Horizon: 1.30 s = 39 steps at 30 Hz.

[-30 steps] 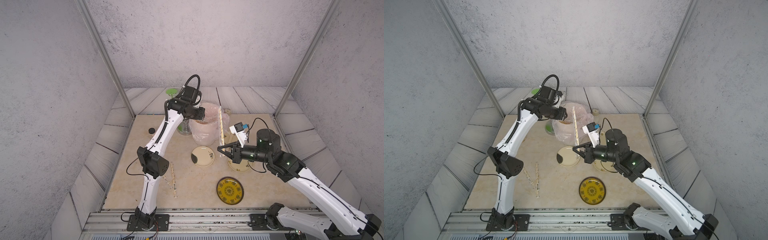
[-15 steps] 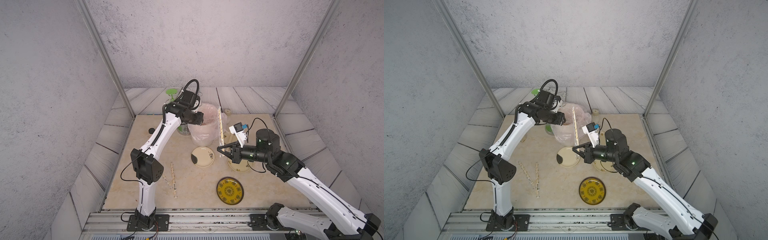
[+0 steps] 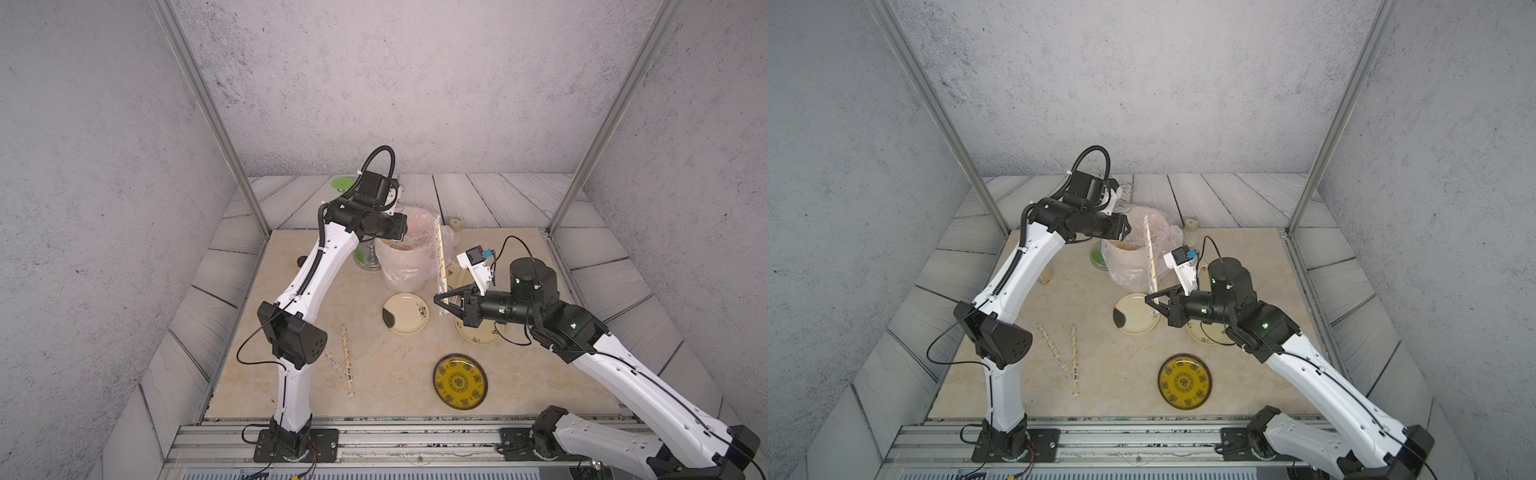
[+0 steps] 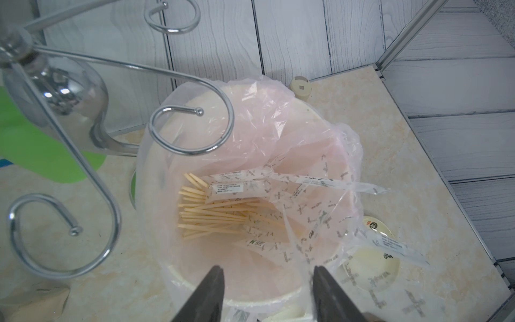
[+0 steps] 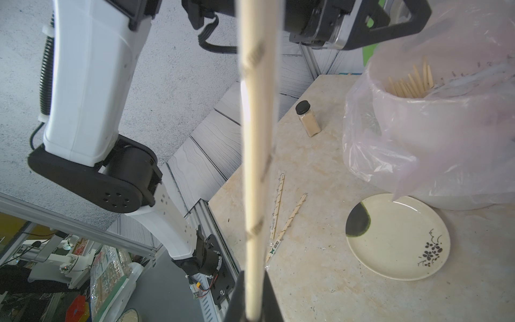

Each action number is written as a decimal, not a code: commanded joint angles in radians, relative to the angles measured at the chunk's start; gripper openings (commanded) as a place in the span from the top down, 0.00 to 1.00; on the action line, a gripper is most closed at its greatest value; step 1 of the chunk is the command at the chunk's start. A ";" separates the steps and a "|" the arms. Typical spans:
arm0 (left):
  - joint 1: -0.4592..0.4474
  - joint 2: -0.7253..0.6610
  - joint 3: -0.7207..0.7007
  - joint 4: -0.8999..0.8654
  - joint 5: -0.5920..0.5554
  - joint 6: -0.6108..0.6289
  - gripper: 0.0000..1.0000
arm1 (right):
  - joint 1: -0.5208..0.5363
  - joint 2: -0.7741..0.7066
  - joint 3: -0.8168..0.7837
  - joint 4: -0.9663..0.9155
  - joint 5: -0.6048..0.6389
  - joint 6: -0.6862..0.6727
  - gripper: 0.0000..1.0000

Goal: Remove the packaging of disposable chopsticks
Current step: Place the packet bag in the trash bin.

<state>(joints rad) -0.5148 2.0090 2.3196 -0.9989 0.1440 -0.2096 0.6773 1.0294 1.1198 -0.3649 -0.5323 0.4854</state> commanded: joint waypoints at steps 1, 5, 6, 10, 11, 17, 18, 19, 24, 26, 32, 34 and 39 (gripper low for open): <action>-0.014 -0.039 -0.083 0.010 -0.021 0.008 0.46 | -0.003 0.005 0.005 -0.004 -0.001 -0.001 1.00; -0.017 -0.120 -0.219 0.097 -0.038 -0.005 0.45 | -0.003 0.007 0.002 -0.005 -0.005 0.001 1.00; -0.017 -0.127 -0.233 0.099 -0.044 -0.008 0.45 | -0.003 0.007 0.002 -0.005 -0.007 0.000 1.00; -0.017 -0.143 -0.269 0.113 -0.052 -0.013 0.45 | -0.004 0.003 -0.002 0.000 -0.008 0.005 1.00; -0.017 -0.146 -0.277 0.115 -0.054 -0.014 0.45 | -0.003 0.002 -0.002 0.001 -0.008 0.005 1.00; -0.017 -0.162 -0.315 0.149 -0.081 -0.010 0.45 | -0.003 -0.006 -0.018 0.001 -0.007 0.009 1.00; -0.017 -0.158 -0.316 0.155 -0.084 -0.010 0.45 | -0.004 -0.005 -0.020 0.004 -0.010 0.011 1.00; -0.017 -0.155 -0.314 0.161 -0.088 -0.011 0.45 | -0.004 -0.005 -0.021 0.006 -0.011 0.013 1.00; -0.017 -0.133 -0.306 0.164 -0.096 -0.019 0.44 | -0.003 -0.012 -0.021 0.002 -0.011 0.013 1.00; -0.017 -0.132 -0.315 0.168 -0.096 -0.020 0.45 | -0.003 -0.015 -0.022 -0.003 -0.007 0.010 1.00; -0.017 -0.119 -0.327 0.170 -0.107 -0.021 0.44 | -0.003 -0.013 -0.028 0.000 -0.017 0.012 1.00; -0.017 -0.115 -0.329 0.174 -0.110 -0.021 0.44 | -0.004 -0.012 -0.030 0.001 -0.016 0.012 1.00; -0.017 -0.107 -0.332 0.168 -0.112 -0.019 0.44 | -0.003 -0.013 -0.032 -0.002 -0.018 0.011 1.00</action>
<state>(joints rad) -0.5304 1.8862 2.0041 -0.8288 0.0475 -0.2298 0.6773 1.0302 1.1011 -0.3660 -0.5327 0.4969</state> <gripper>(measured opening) 0.560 0.072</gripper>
